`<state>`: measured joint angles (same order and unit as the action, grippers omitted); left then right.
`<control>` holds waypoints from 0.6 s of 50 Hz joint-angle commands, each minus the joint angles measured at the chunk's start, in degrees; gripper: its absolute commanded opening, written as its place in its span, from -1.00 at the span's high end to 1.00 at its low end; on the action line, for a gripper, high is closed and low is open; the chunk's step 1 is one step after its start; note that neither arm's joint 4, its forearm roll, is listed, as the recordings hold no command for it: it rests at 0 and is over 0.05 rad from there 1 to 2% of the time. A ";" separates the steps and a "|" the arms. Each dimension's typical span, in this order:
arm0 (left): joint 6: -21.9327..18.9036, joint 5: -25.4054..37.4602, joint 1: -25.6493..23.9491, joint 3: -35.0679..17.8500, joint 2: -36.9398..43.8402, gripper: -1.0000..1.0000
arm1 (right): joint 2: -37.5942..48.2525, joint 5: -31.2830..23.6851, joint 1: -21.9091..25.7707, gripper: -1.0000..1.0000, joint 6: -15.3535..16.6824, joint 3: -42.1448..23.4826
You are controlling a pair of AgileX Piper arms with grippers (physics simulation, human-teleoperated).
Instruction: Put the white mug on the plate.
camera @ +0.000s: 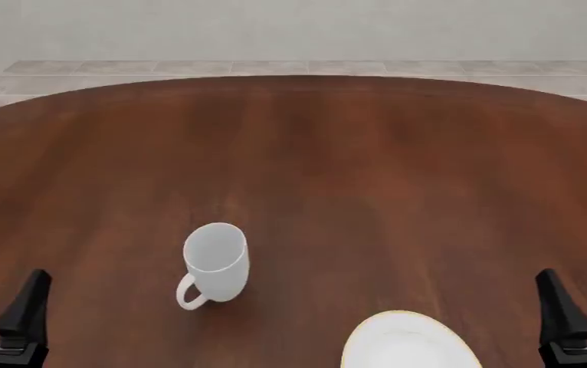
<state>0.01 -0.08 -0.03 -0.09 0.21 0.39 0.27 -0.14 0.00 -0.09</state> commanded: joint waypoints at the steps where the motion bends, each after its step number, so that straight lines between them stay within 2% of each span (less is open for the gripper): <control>1: -0.01 -0.04 0.03 -0.03 0.12 -1.00 | 0.02 -0.17 0.12 -1.00 0.01 -0.14; 30: 0.01 0.65 -0.30 -0.97 0.39 -1.00 | -0.01 -0.13 0.09 -1.00 0.04 -0.08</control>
<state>0.04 -0.05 0.05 -0.10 0.23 0.30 0.07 -0.06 0.06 -0.18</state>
